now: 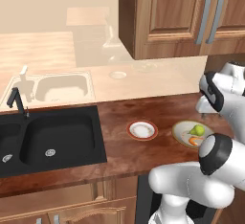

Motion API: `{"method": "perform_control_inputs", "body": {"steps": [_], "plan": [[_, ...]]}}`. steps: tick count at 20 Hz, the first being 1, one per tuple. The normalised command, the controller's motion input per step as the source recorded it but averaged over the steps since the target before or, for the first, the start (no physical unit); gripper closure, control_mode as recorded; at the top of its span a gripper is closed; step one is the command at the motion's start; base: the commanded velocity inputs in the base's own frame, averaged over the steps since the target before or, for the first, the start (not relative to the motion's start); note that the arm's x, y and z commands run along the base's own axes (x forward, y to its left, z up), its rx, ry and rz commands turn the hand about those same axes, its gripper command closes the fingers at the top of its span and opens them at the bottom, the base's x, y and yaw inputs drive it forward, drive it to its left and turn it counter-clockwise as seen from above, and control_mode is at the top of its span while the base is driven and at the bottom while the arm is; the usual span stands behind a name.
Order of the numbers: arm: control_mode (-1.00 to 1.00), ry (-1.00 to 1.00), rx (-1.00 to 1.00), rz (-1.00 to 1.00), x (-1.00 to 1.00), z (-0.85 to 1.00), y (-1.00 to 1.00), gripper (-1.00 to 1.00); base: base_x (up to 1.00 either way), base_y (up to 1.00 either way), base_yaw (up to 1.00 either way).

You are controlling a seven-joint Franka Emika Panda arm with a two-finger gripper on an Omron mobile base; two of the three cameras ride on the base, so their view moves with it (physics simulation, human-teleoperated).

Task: Remove the pear from the bowl and place it on the small plate. Then place the bowl with only the shrimp in the microwave, close the door, and press the start button to microwave the shrimp.

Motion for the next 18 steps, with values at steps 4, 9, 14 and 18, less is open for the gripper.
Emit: {"method": "perform_control_inputs", "body": {"steps": [4, 9, 14, 18], "plan": [[-1.00, 0.12, -0.09, 0.00, 0.01, -0.48, 0.04, -1.00, 0.00, 0.00, 0.00], [-1.00, 0.03, -0.02, 0.00, 0.00, -0.44, 0.00, -1.00, 0.00, 0.00, 0.00], [-1.00, 0.02, 0.00, 0.00, 0.00, -0.29, -0.09, -1.00, 0.00, 0.00, 0.00], [-1.00, 0.04, 0.00, 0.00, 0.00, -0.22, -0.08, -1.00, 0.00, 0.00, 0.00]]}}
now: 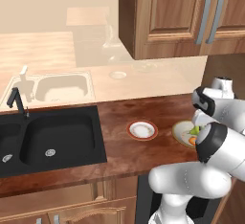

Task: Remove the pear from the bowl and place it on the small plate. Then place the bowl with only the shrimp in the microwave, close the door, and press the start button to microwave the shrimp.

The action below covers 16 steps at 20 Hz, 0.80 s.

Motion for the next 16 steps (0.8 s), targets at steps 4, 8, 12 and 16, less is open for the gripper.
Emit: {"method": "perform_control_inputs", "body": {"steps": [4, 8, 12, 16], "plan": [[-1.00, 0.01, 0.00, 0.00, 0.03, -0.15, 0.00, -1.00, 0.00, 0.00, 0.00], [-1.00, 0.00, 0.00, 0.00, 0.16, -0.04, 0.01, -1.00, 0.00, 0.00, 0.00], [-1.00, 0.00, 0.00, 0.00, 0.08, -0.03, 0.00, -1.00, 0.00, 0.00, 0.00], [-1.00, 0.00, 0.00, 0.00, 0.10, -0.05, 0.00, -1.00, 0.00, 0.00, 0.00]]}}
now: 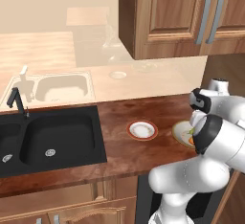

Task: Remove the pear from the bowl and place it on the small plate. Then place the bowl with only the shrimp in the microwave, close the door, and press the start button to microwave the shrimp.

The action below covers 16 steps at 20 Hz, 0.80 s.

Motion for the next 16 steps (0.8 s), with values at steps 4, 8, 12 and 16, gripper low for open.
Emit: {"method": "perform_control_inputs", "body": {"steps": [4, 8, 12, 16], "plan": [[-1.00, 0.00, 0.00, 0.00, 0.11, -0.07, 0.00, -1.00, 0.00, 0.00, 0.00], [-1.00, 0.00, 0.00, 0.00, 0.07, -0.07, 0.01, -1.00, 0.00, 0.00, 0.00], [-1.00, 0.00, 0.00, 0.00, 0.09, -0.10, 0.00, -1.00, 0.00, 0.00, 0.00], [-1.00, 0.00, 0.00, 0.00, 0.12, -0.12, 0.02, -1.00, 0.00, 0.00, 0.00]]}}
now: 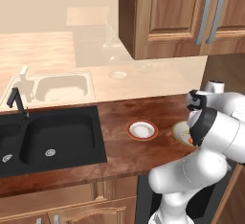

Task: Remove the pear from the bowl and place it on the small plate. Then place the bowl with only the shrimp in the microwave, close the door, and press the start button to microwave the shrimp.

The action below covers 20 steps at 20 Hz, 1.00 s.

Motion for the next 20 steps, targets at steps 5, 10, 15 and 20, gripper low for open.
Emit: {"method": "perform_control_inputs", "body": {"steps": [5, 10, 15, 20], "plan": [[-1.00, 0.00, 0.00, 0.00, 0.14, -0.16, 0.01, -1.00, 0.00, 0.00, 0.00], [-1.00, 0.00, 0.00, 0.00, 0.19, -0.15, 0.00, -1.00, 0.00, 0.00, 0.00], [-1.00, 0.00, 0.00, 0.00, 0.21, -0.11, 0.00, -1.00, 0.00, 0.00, 0.00], [-1.00, 0.00, 0.00, 0.00, 0.18, -0.12, 0.00, -1.00, 0.00, 0.00, 0.00]]}}
